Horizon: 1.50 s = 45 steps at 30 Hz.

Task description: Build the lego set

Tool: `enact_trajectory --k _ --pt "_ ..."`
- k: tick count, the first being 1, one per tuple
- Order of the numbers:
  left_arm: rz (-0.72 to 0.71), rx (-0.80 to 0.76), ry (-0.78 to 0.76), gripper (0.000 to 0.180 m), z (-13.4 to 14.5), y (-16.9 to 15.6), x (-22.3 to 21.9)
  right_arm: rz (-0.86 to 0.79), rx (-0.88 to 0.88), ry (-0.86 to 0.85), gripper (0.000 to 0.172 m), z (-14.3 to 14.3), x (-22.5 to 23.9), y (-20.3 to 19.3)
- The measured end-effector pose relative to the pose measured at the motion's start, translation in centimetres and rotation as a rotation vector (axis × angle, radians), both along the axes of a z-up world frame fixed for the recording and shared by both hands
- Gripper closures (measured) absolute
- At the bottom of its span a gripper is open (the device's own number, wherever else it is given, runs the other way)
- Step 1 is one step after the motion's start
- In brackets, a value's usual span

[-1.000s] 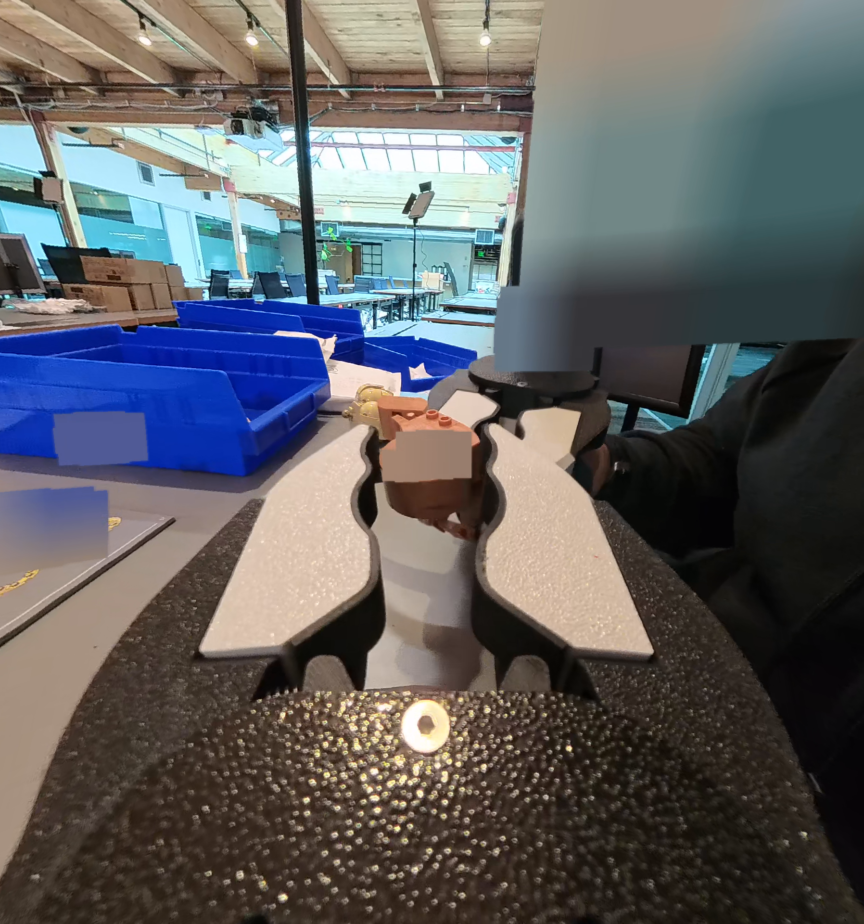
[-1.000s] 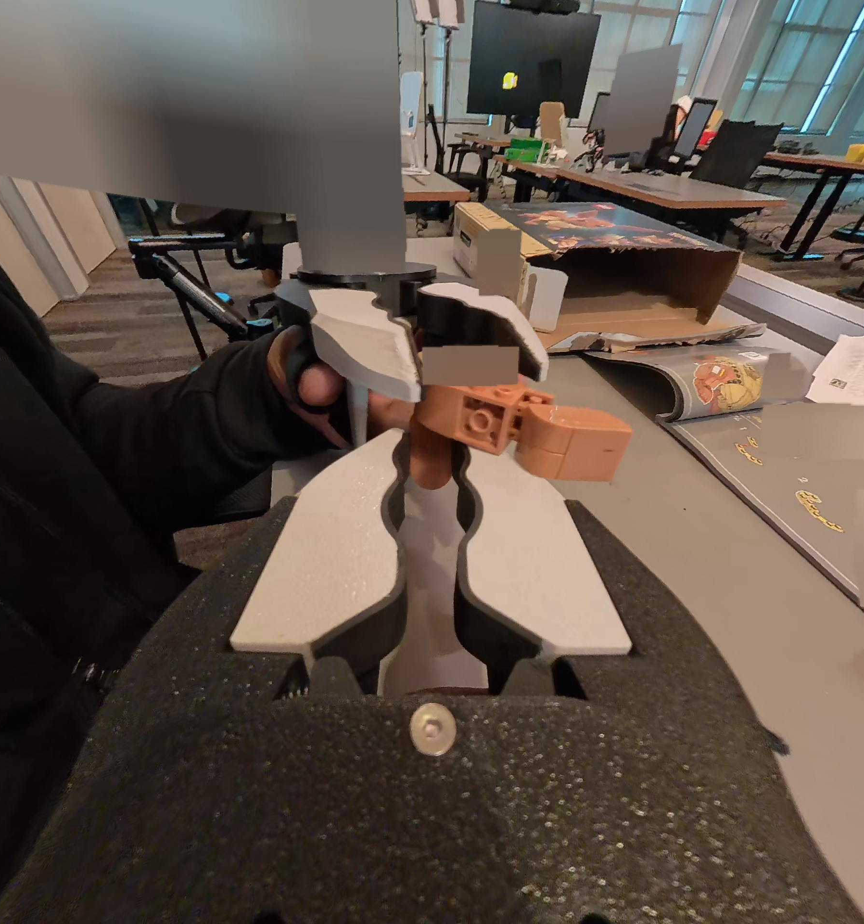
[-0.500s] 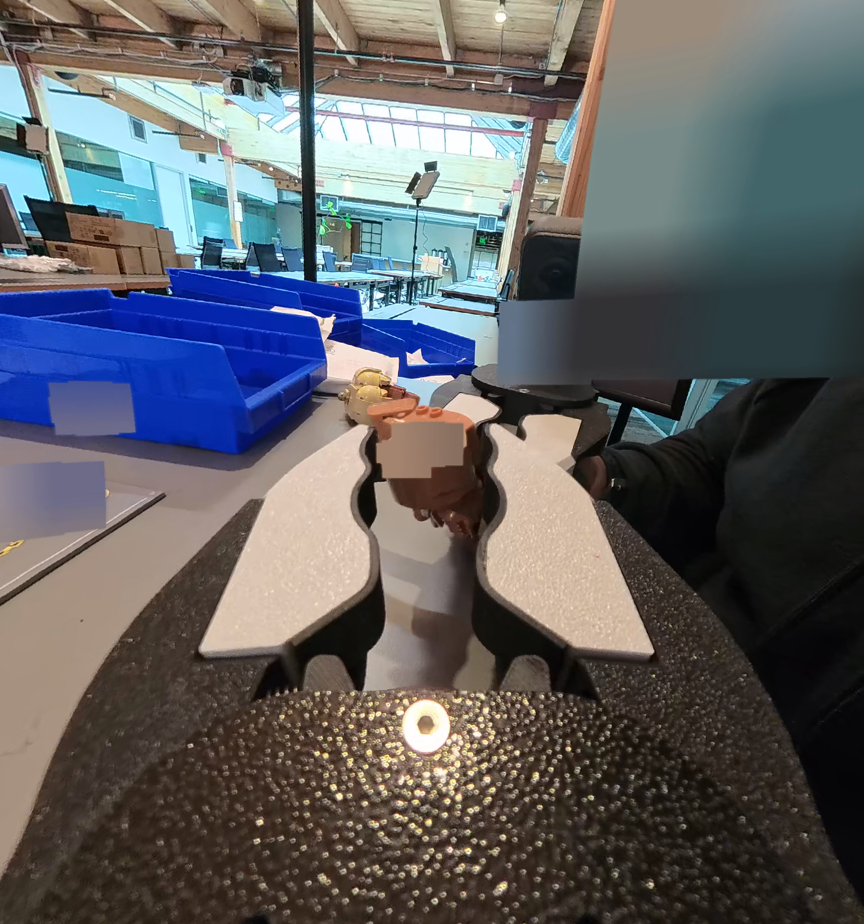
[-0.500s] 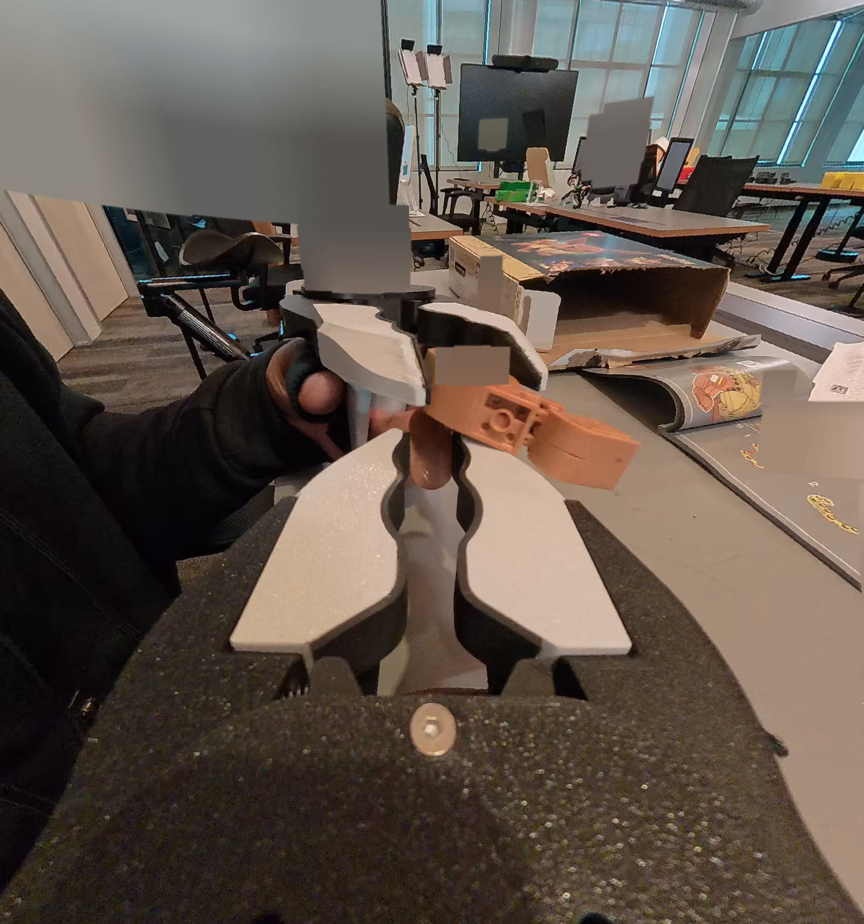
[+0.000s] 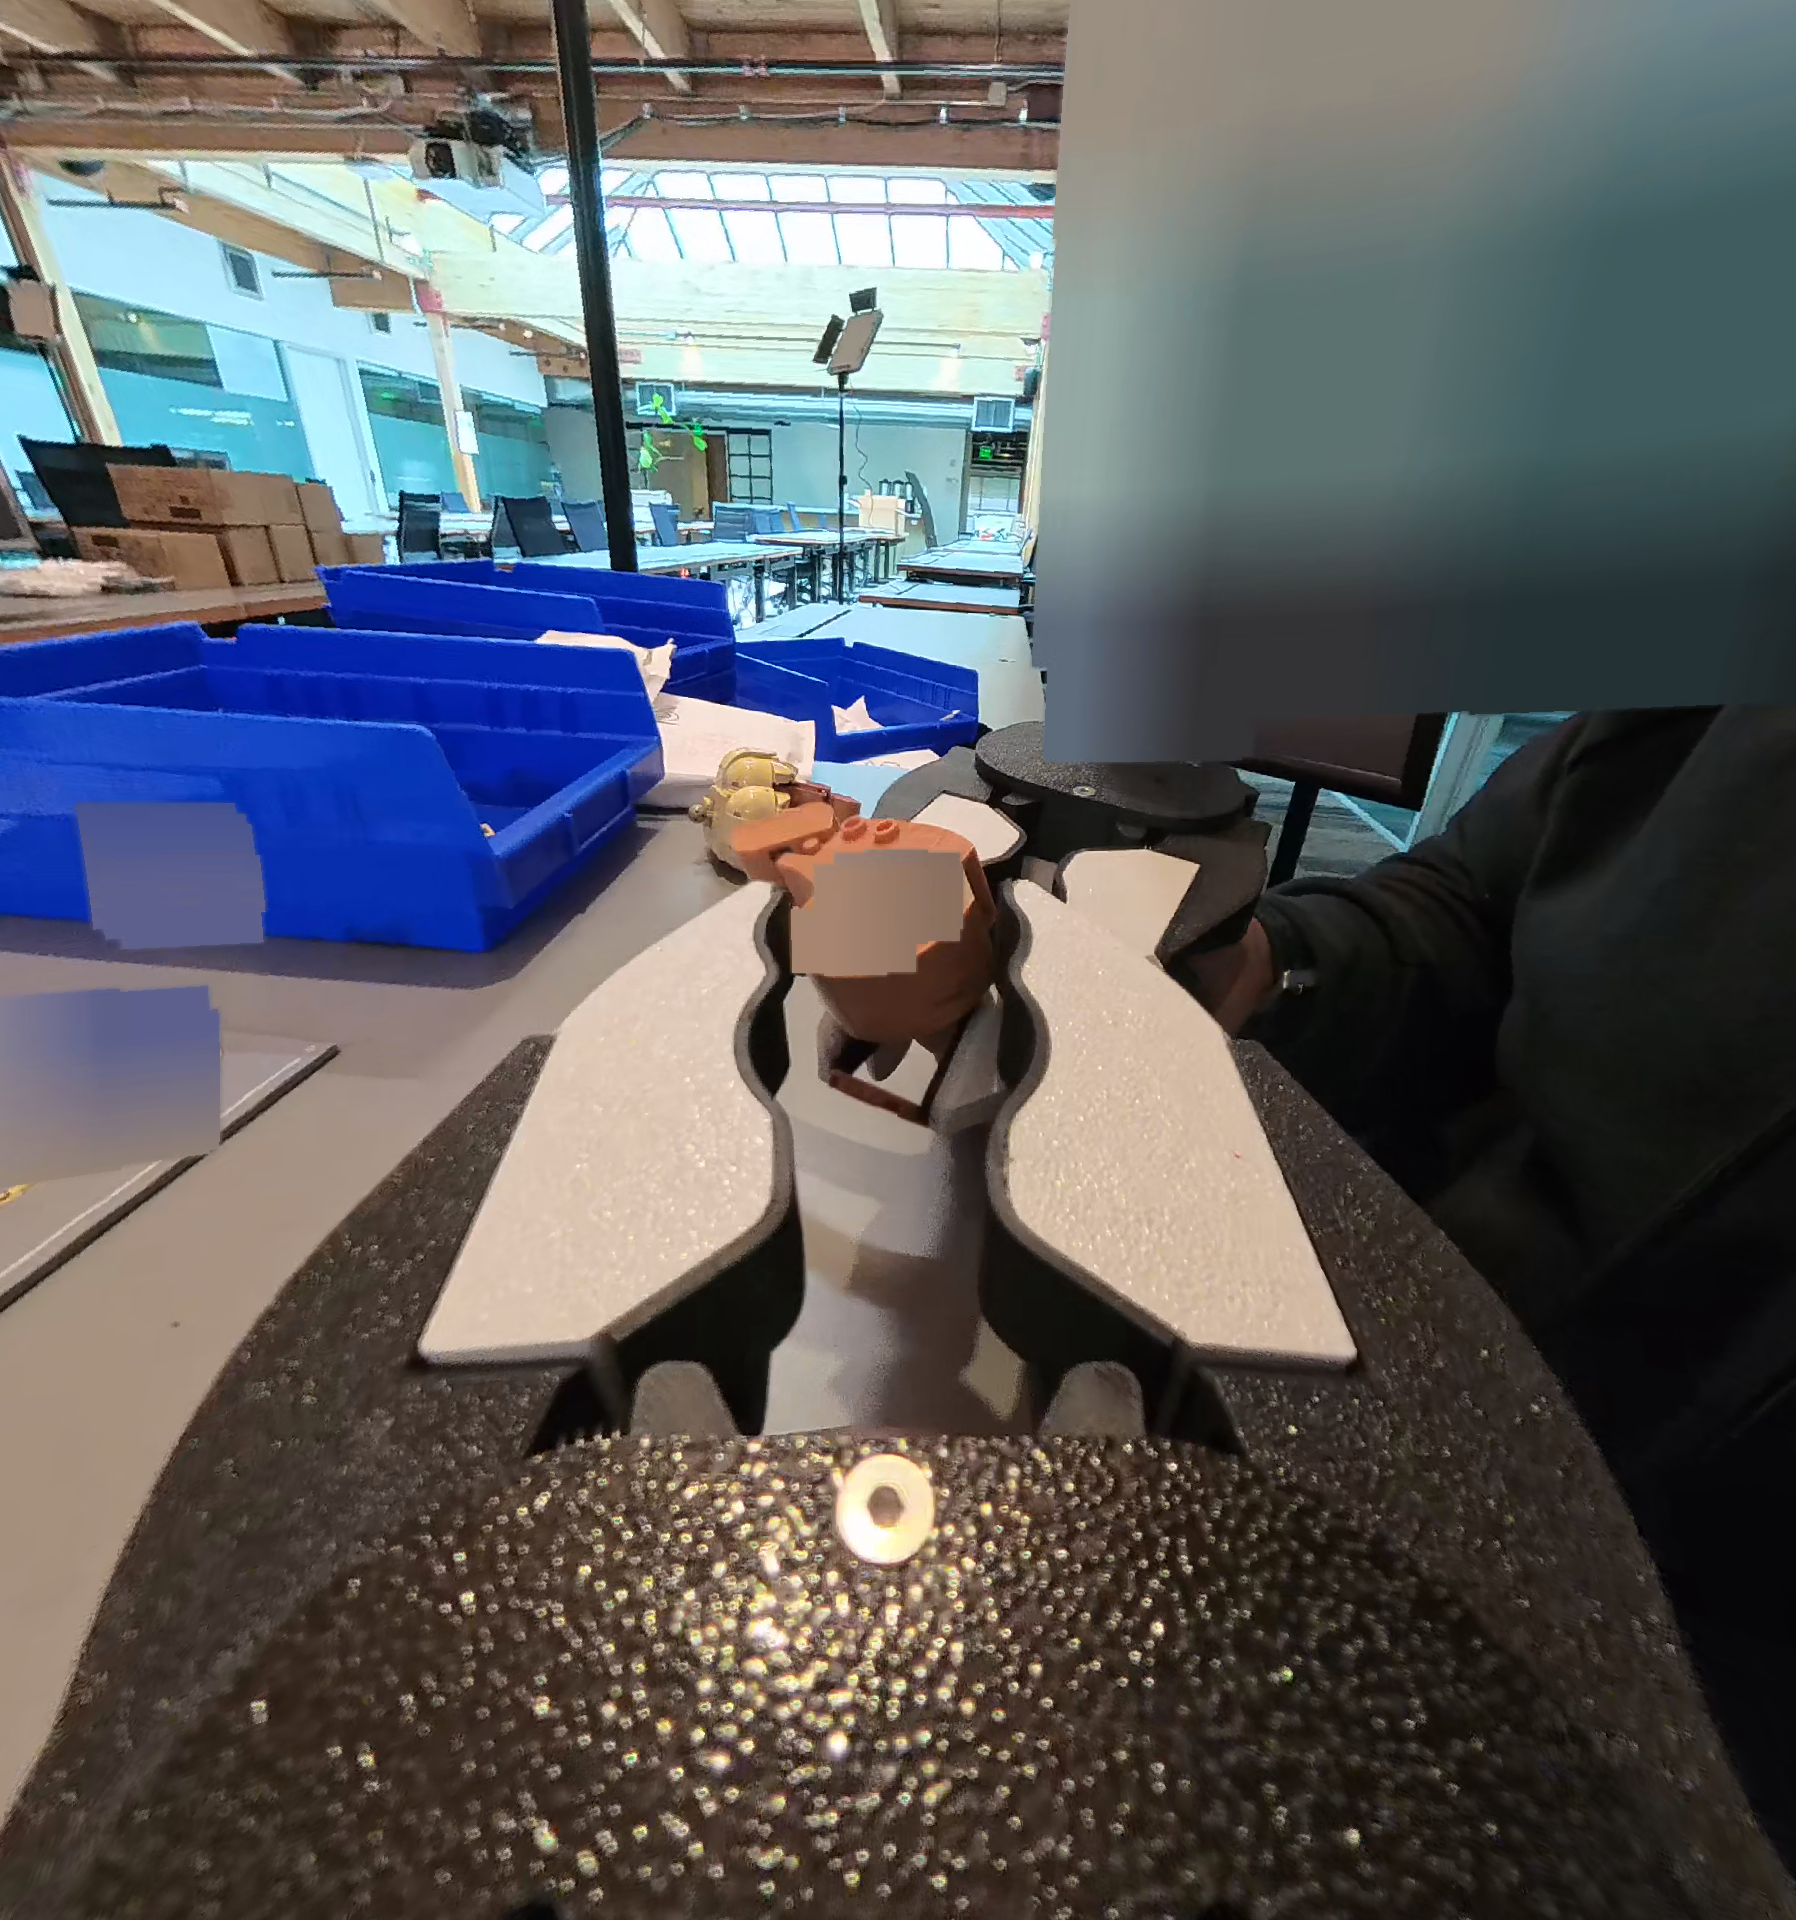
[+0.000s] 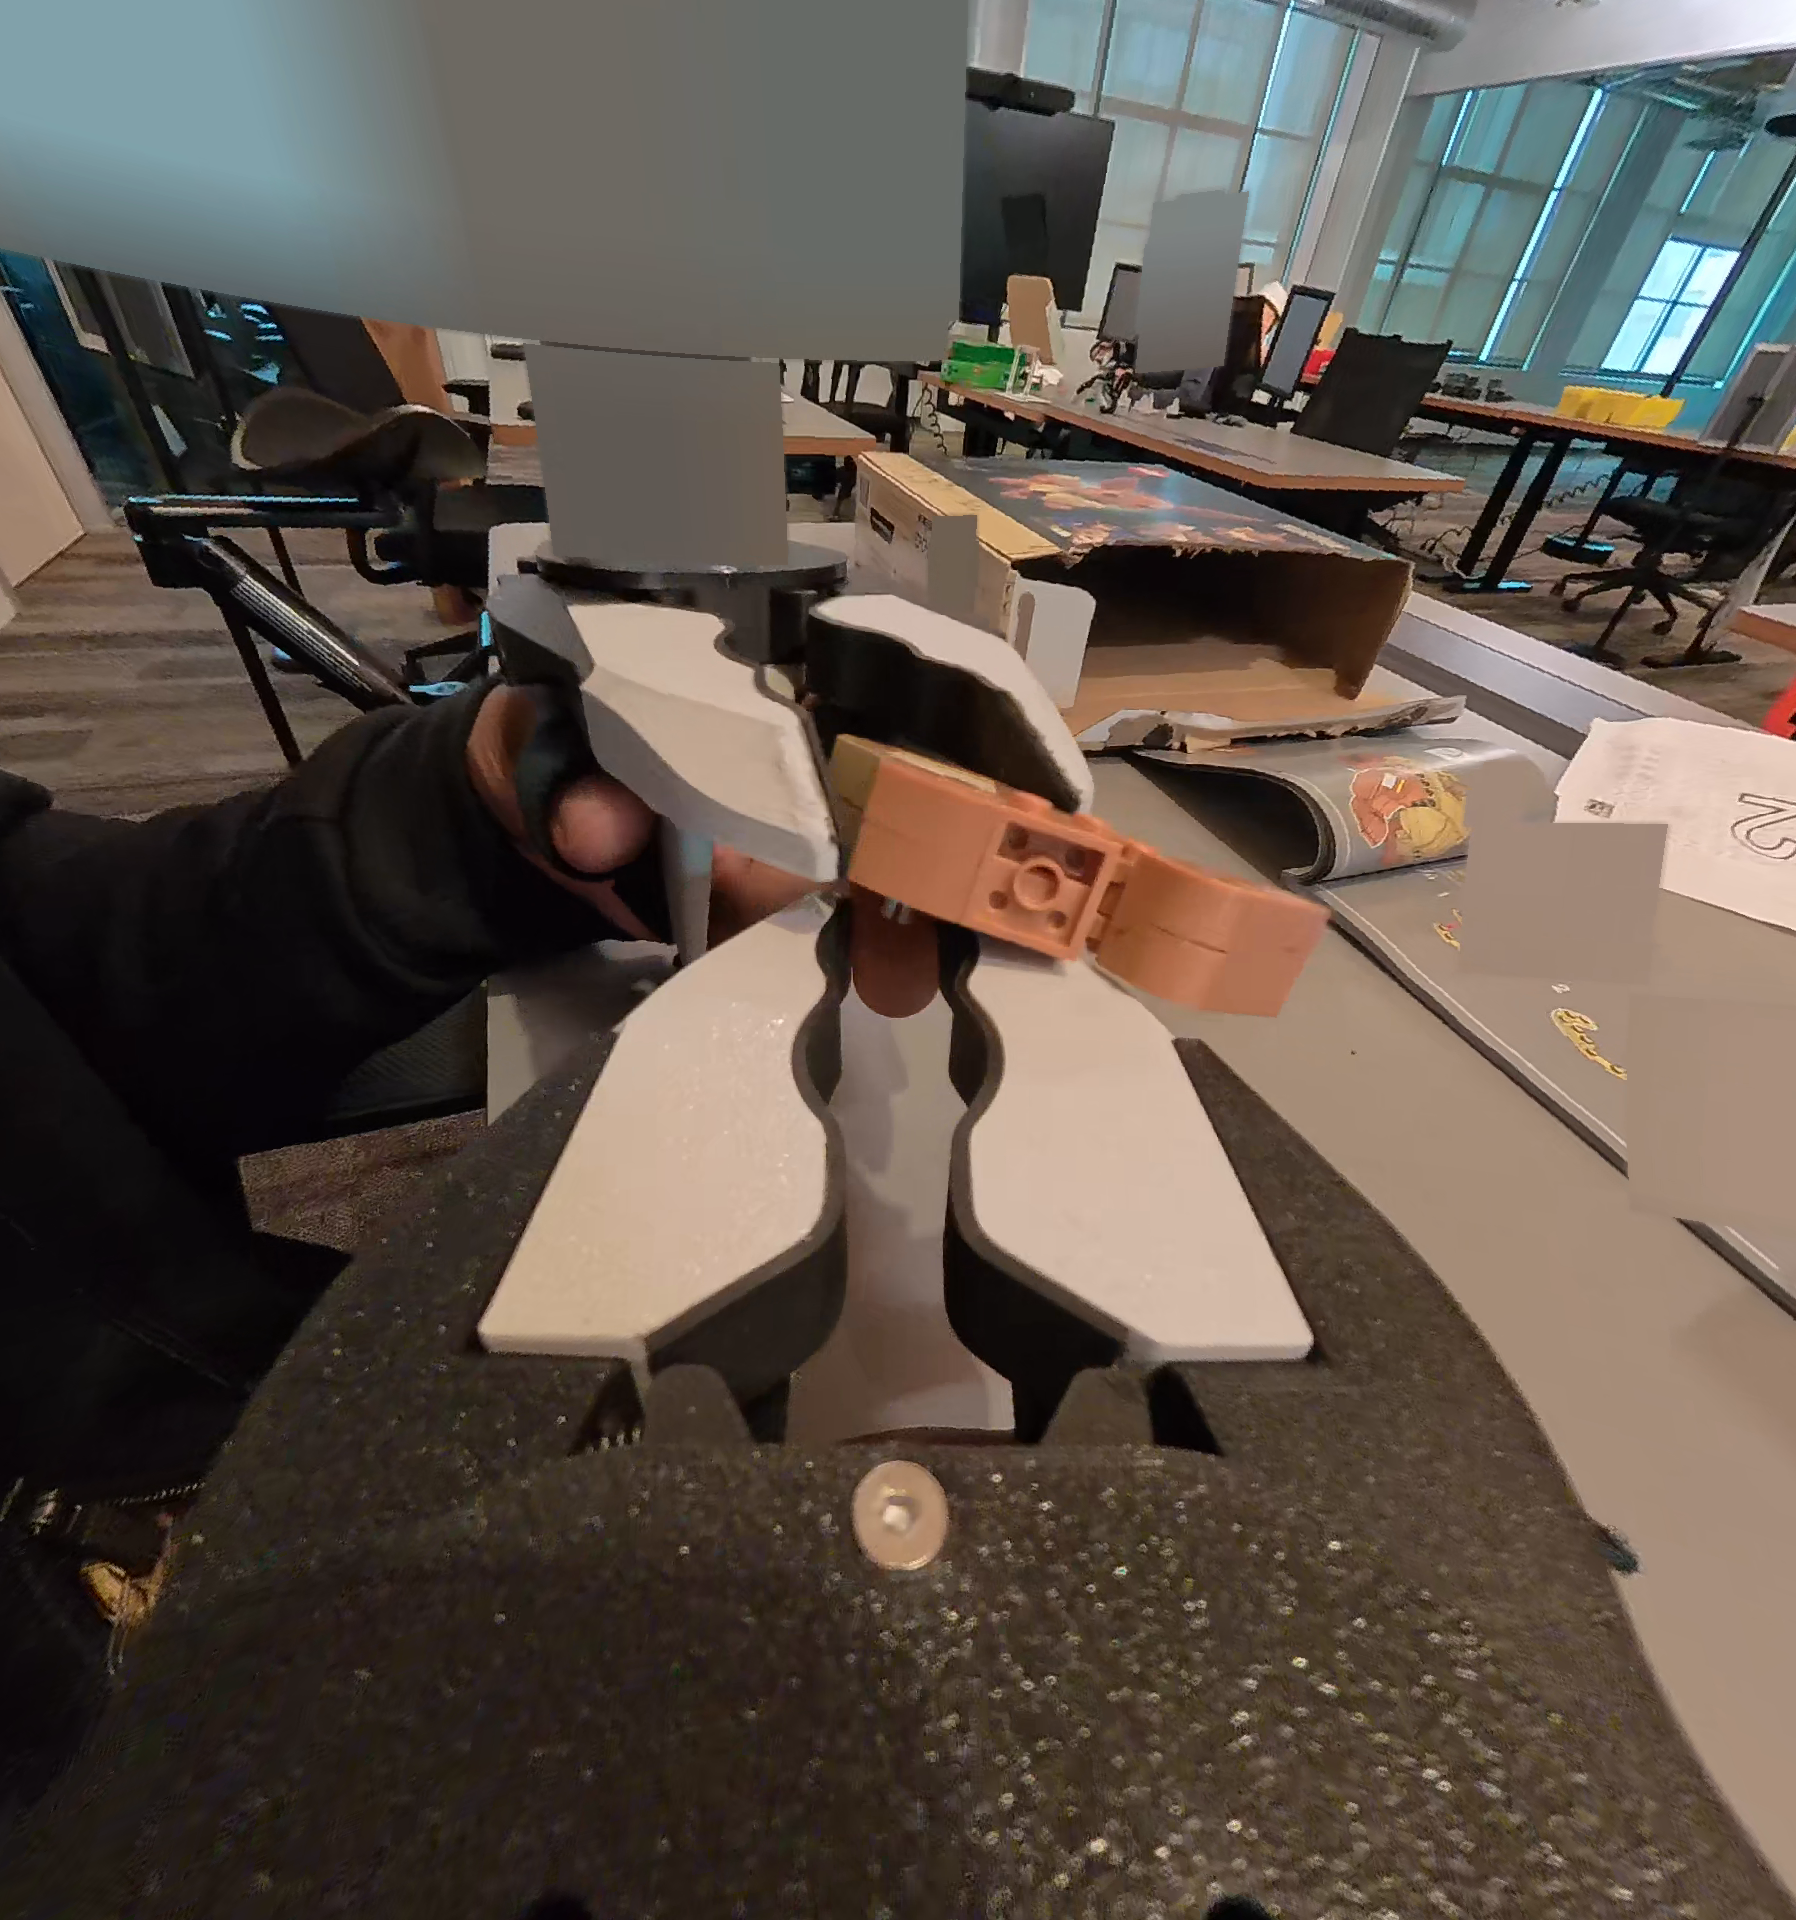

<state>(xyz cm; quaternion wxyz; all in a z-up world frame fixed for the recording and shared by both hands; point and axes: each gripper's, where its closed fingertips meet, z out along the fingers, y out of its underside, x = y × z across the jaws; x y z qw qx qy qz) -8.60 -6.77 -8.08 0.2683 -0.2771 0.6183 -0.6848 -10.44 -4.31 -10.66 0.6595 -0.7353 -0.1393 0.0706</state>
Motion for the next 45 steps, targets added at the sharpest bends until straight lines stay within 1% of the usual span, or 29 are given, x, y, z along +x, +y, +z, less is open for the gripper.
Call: enact_trajectory --k 5,13,22,27,31,35,45 --pt "0.003 0.063 -0.059 0.144 0.2 0.0 -0.5 -0.008 0.028 0.014 0.156 0.4 0.2 -0.2" --pt "0.001 0.141 -0.127 0.144 0.5 -0.5 -1.2 -0.028 0.09 -0.033 0.157 1.1 -0.3 -0.5" --pt "-0.002 0.111 -0.098 0.144 0.9 -0.6 -1.2 -0.09 0.155 -0.132 0.157 1.6 -0.3 -0.8" --pt "0.0 0.11 -0.108 0.143 1.3 -0.7 -1.4 -0.098 0.154 -0.167 0.157 1.4 -0.5 -0.7" --pt "0.0 0.173 -0.145 0.144 1.4 -1.2 -1.8 -0.1 0.143 -0.15 0.157 1.3 -0.5 -0.6" --pt "0.018 0.22 -0.139 0.143 1.2 -1.4 -1.6 -0.102 0.148 -0.13 0.157 1.5 -0.4 -0.6" --pt "0.032 0.154 -0.097 0.14 1.7 -1.8 -0.8 -0.149 0.192 -0.102 0.156 2.2 0.4 -1.0"
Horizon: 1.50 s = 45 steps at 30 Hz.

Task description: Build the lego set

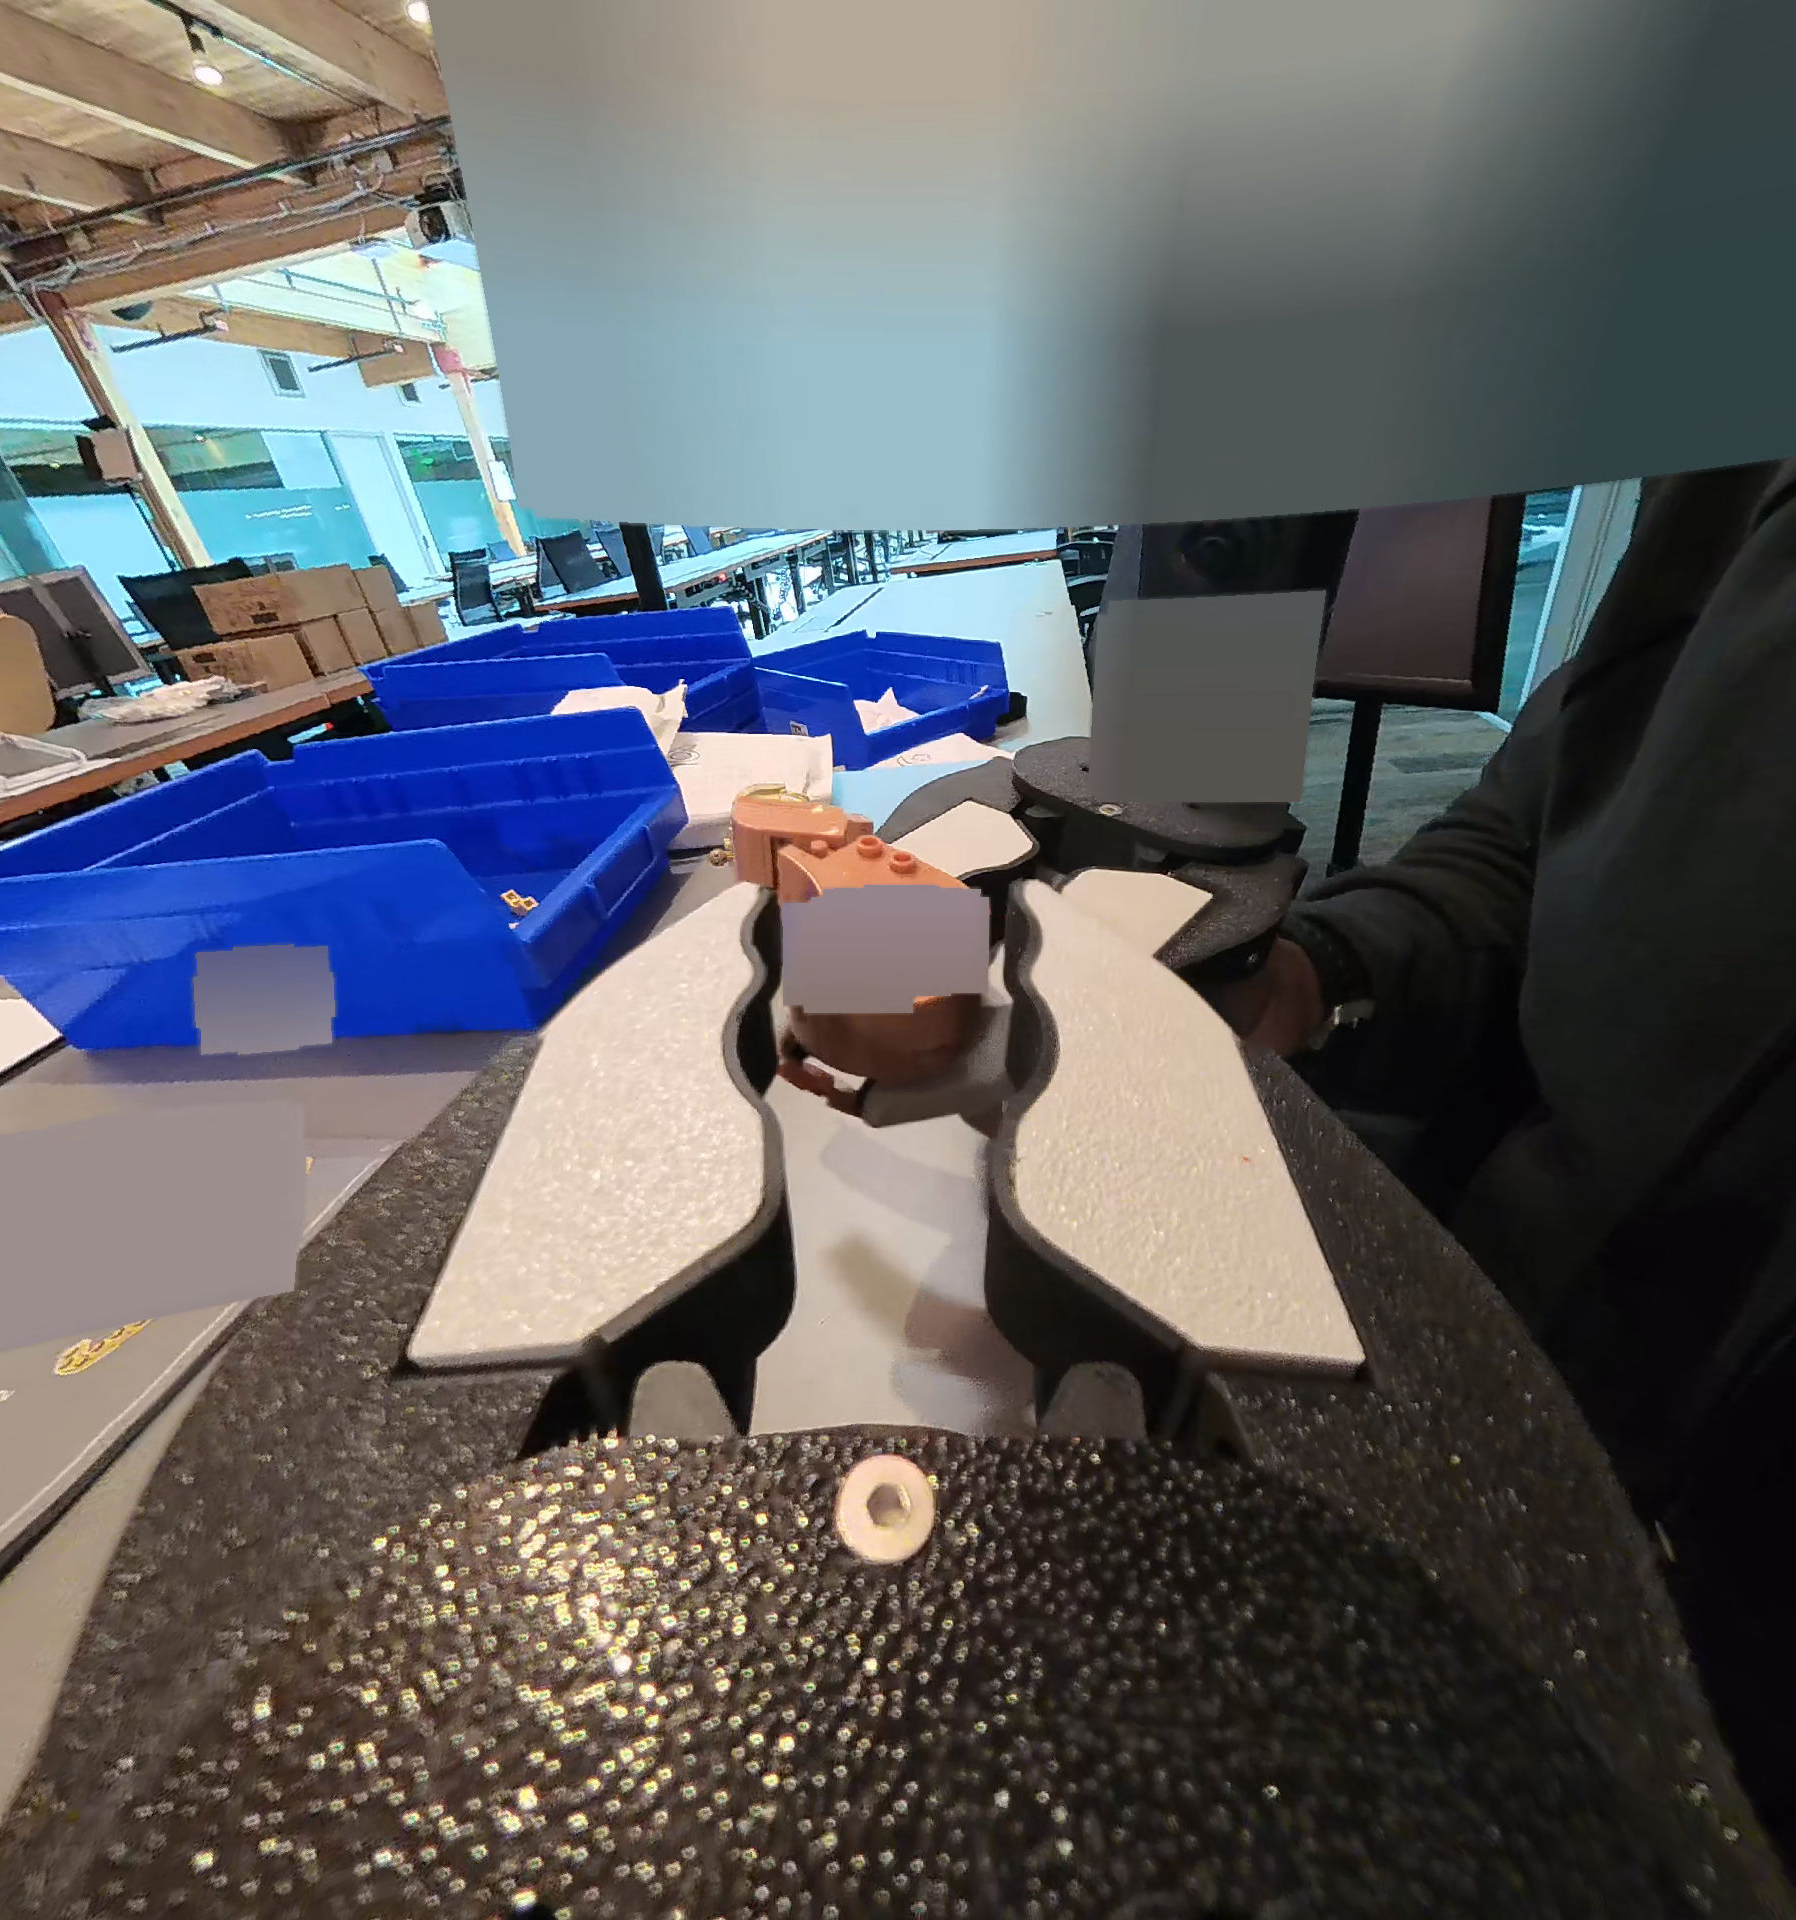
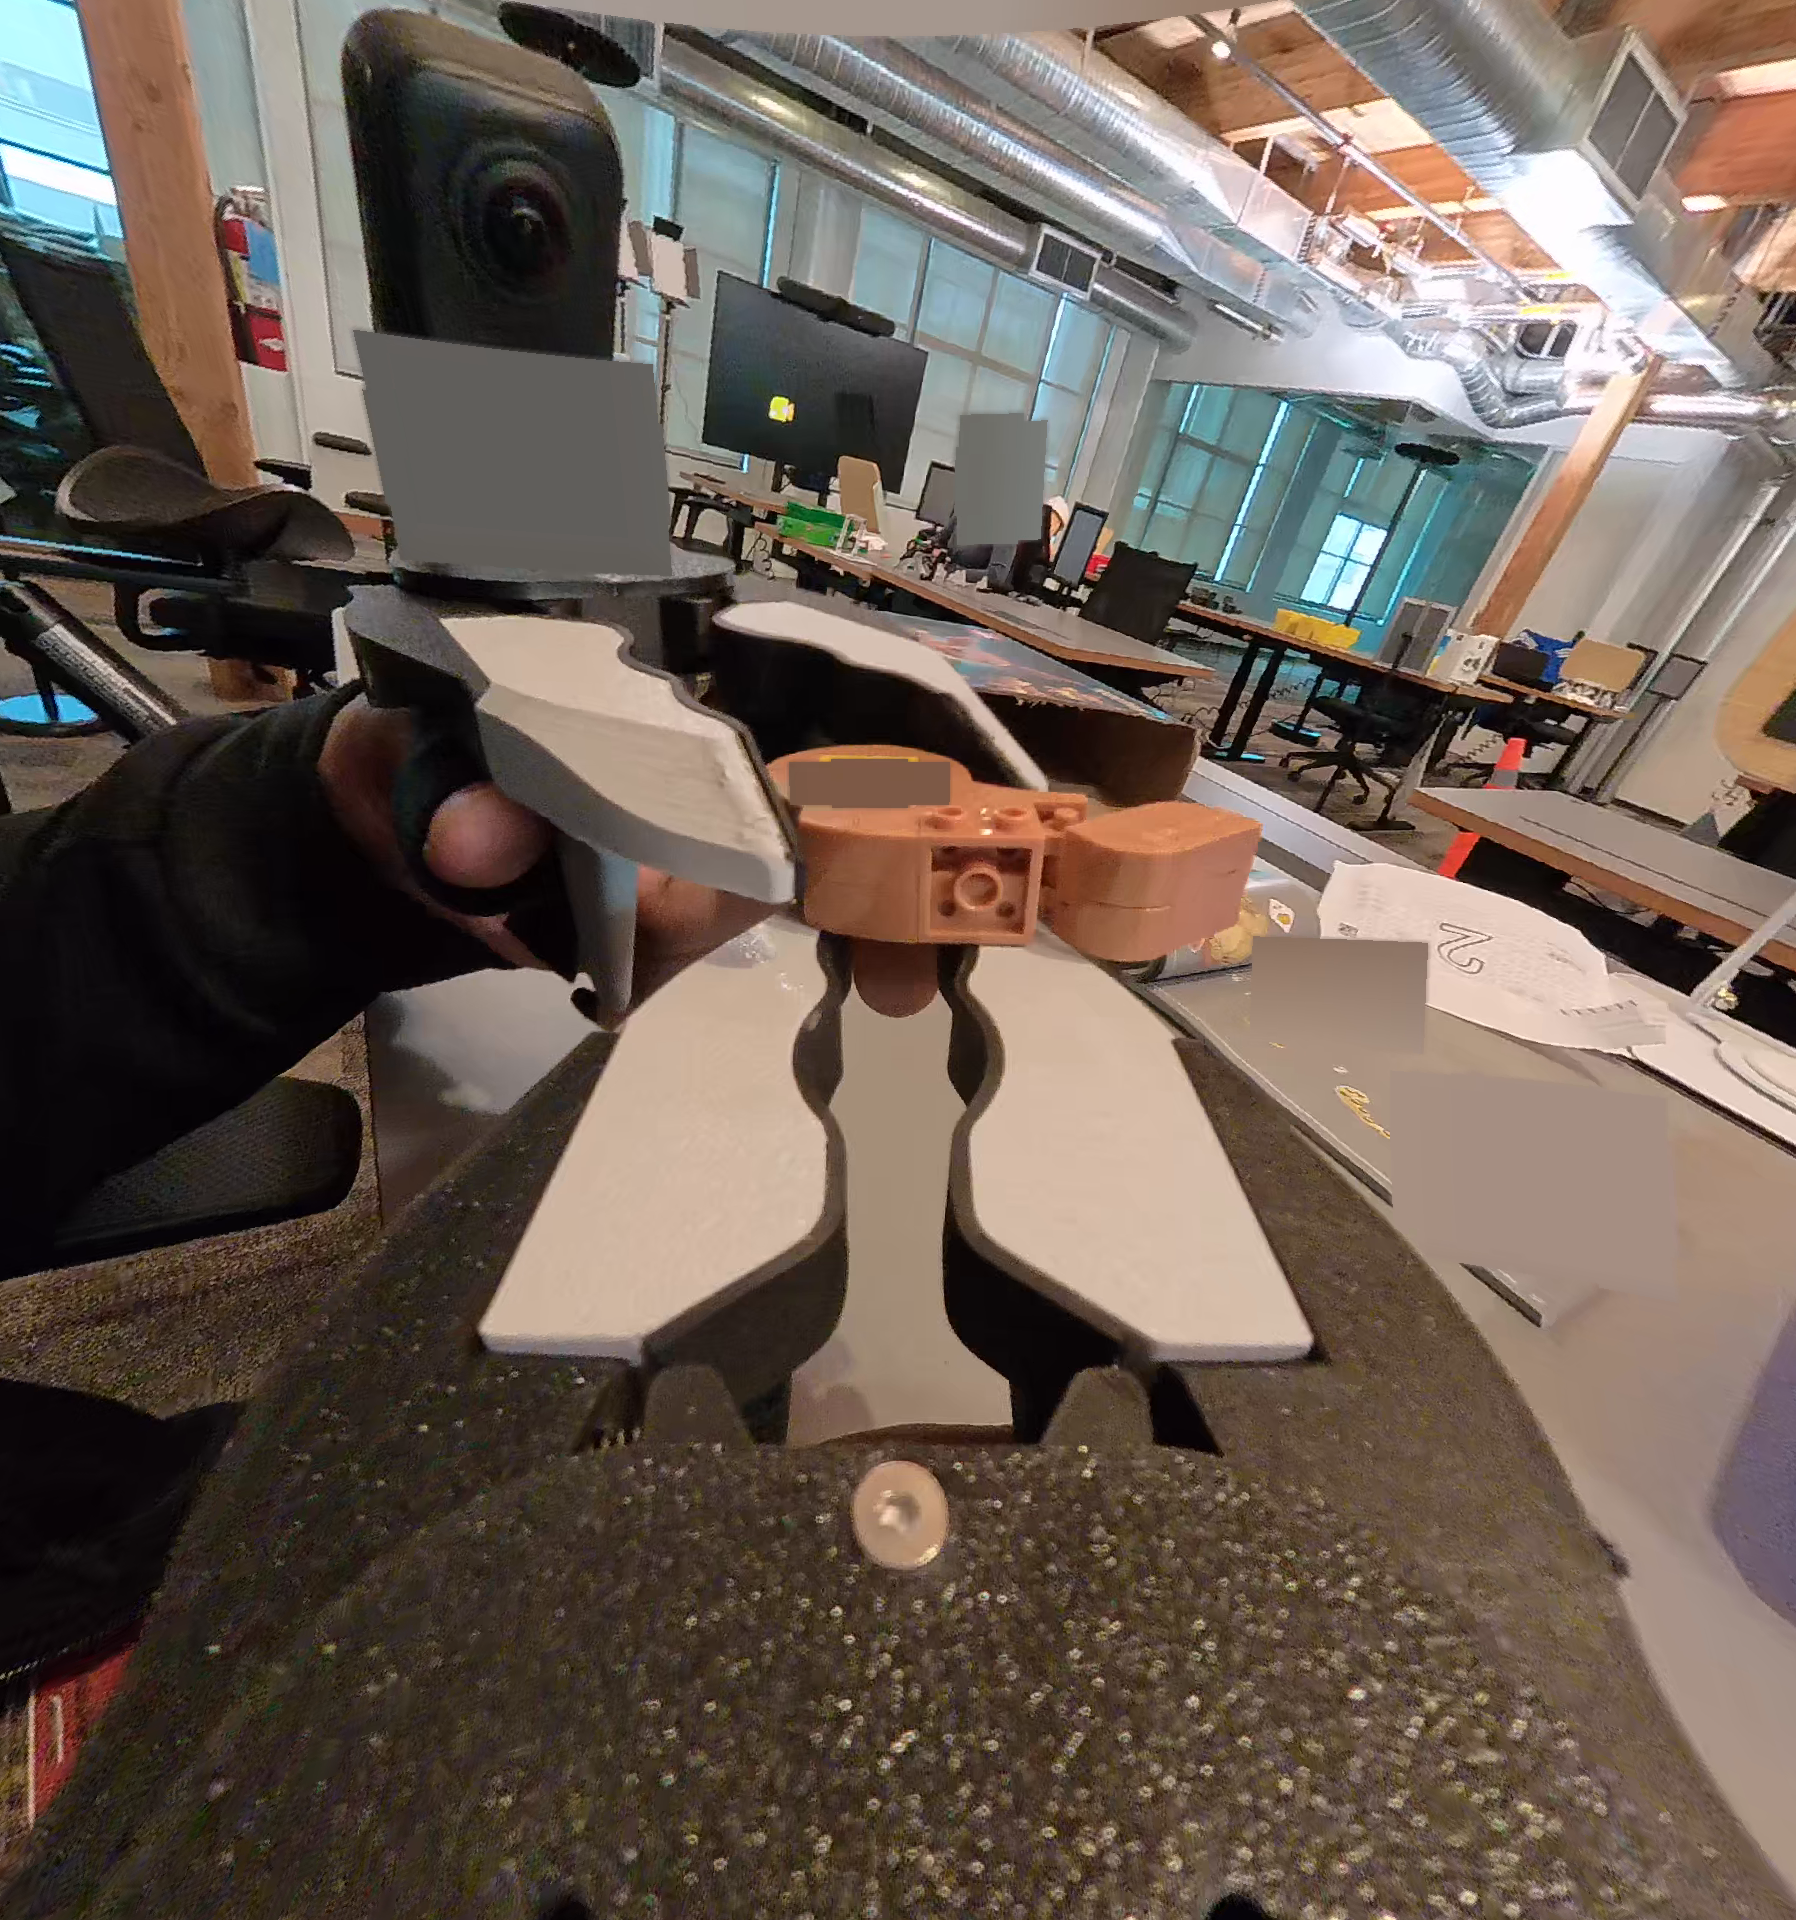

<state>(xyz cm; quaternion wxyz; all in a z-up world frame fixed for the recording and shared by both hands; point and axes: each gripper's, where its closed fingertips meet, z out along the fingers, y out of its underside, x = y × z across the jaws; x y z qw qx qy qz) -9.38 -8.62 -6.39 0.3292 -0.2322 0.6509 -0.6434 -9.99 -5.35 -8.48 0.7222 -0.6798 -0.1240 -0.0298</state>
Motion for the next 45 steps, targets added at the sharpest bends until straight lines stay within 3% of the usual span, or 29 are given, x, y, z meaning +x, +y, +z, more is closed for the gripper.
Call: enact_trajectory --k 10,21,27,32,35,39,45 --pt "0.048 -0.093 0.013 0.142 0.1 -0.1 1.3 -0.076 0.03 0.007 0.156 0.4 1.1 -0.3" --pt "0.083 -0.003 -0.07 0.144 0.4 0.3 1.0 -0.053 0.001 0.008 0.156 0.0 0.9 -0.2" --pt "0.065 0.078 -0.026 0.144 -0.4 2.5 -0.1 0.064 -0.177 -0.123 0.157 -1.8 1.2 -2.2" --pt "-0.011 0.121 0.056 0.144 -3.0 2.9 -0.6 0.254 -0.274 -0.25 0.157 1.5 0.9 -4.5" --pt "-0.071 0.131 0.093 0.144 -4.1 1.8 -0.5 0.356 -0.414 -0.347 0.157 2.4 0.2 -3.7" --pt "-0.1 0.144 0.101 0.144 -4.5 1.2 -0.7 0.439 -0.623 -0.45 0.156 0.6 -0.2 -2.2" --pt "-0.105 0.07 0.087 0.144 -3.6 1.8 -1.1 0.502 -0.719 -0.491 0.156 -0.1 -0.7 -1.2"
